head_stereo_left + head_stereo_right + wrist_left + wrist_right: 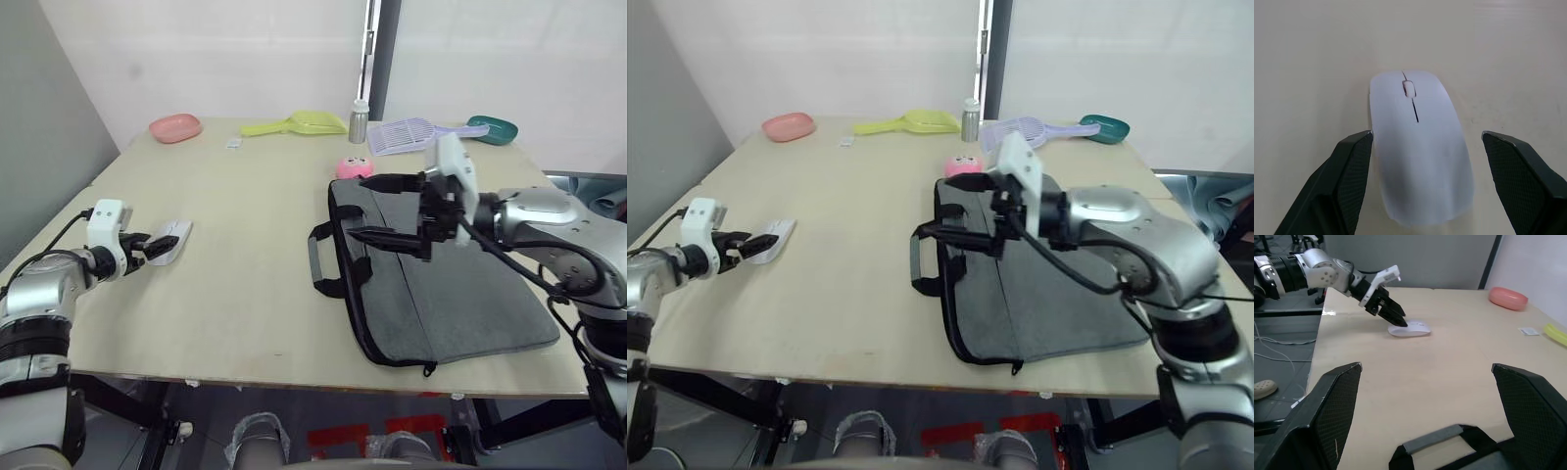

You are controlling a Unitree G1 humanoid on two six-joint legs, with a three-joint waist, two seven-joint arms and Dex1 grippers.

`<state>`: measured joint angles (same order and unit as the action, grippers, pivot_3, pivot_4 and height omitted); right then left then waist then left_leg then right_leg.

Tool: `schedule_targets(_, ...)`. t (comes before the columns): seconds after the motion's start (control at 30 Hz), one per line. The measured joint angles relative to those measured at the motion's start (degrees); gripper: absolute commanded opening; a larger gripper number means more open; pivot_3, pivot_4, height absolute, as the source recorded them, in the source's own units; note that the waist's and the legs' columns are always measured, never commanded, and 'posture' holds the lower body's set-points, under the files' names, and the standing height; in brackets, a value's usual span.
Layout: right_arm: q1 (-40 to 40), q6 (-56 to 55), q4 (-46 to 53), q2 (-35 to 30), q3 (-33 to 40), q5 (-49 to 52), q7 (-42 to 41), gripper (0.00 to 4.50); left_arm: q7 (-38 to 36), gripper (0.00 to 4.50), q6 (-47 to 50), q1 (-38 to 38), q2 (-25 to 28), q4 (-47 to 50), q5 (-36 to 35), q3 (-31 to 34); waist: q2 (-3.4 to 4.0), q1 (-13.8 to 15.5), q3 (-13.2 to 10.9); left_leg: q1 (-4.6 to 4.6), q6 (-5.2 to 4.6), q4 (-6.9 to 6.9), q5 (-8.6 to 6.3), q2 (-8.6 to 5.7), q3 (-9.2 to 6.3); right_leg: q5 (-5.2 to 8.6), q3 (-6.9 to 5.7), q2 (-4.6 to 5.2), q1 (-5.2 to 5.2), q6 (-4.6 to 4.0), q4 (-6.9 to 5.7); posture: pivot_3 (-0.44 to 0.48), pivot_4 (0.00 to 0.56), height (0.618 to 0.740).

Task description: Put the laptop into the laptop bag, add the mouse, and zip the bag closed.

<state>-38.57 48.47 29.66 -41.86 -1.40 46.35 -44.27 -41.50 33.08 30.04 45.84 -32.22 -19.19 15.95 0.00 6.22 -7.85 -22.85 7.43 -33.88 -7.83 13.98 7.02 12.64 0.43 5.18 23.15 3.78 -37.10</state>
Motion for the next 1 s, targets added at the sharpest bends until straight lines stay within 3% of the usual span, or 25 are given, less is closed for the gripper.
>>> schedule_targets(0.27, -0.53, 0.04, 0.05, 0.93, -1.43, -1.3, 0.22, 4.46, 3.08, 3.75, -4.96, 5.37, -2.41, -8.67, 4.34, -2.94, -0.01, 0.13, 0.01, -0.07, 0.03, -0.02, 0.02, -0.01, -0.05, 0.0, -0.05, 0.0, -0.01, 0.0, 0.04, 0.0, 0.15, 0.74)
schedule_targets(0.77, 0.02, 0.53, 1.55, 1.1, -1.32, -0.98, 2.22, 4.46, 2.19, 3.75, -14.12, 11.3, -4.28, -23.42, 8.43, -4.39, 0.0, 0.1, 0.03, -0.02, 0.04, -0.02, 0.02, -0.01, -0.06, 0.0, -0.03, 0.01, -0.02, 0.01, 0.0, 0.0, 0.15, 0.74)
schedule_targets(0.87, 0.34, 0.59, 2.34, 1.09, -1.31, -0.72, 2.52, 4.5, 1.52, 2.92, -15.8, 11.46, -4.13, -24.51, 9.85, -5.22, 0.02, 0.09, 0.04, -0.01, 0.04, -0.02, 0.02, -0.01, -0.06, -0.01, -0.02, 0.02, -0.03, 0.01, 0.0, 0.0, 0.15, 0.74)
schedule_targets(1.0, 0.34, 0.6, 2.35, 1.08, -1.29, -0.67, 2.6, 4.5, 0.3, 2.87, -16.67, 11.5, -3.69, -24.91, 10.4, -5.66, 0.02, 0.07, 0.05, -0.01, 0.05, -0.02, 0.01, -0.02, -0.06, -0.01, -0.03, 0.03, -0.03, 0.01, 0.01, 0.0, 0.15, 0.74)
